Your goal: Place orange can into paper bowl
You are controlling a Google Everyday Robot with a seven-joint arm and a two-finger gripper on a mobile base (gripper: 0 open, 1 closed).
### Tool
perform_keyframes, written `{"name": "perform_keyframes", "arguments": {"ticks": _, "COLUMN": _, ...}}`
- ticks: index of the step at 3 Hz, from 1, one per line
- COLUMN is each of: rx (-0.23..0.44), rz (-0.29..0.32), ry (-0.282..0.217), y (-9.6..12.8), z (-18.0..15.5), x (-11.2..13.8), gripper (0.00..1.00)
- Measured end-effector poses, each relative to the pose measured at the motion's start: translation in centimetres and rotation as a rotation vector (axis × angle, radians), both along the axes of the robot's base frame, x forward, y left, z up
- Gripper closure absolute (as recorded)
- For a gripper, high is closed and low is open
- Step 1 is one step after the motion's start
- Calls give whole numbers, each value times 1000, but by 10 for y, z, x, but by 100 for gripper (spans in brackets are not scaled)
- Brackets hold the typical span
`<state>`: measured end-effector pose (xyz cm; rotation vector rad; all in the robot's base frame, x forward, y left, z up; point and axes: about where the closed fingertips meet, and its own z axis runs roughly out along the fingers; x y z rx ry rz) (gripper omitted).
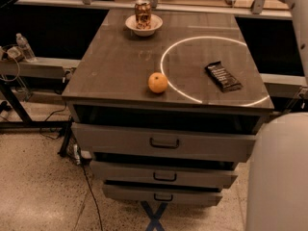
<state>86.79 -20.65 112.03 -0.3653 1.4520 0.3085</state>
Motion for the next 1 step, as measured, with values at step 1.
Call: {"name": "perform_keyframes", "arguments": {"ticks": 1, "rx": 26, "rz": -17, "ry": -24, "y": -13, "z": 11, "x": -6, "gripper": 0}}
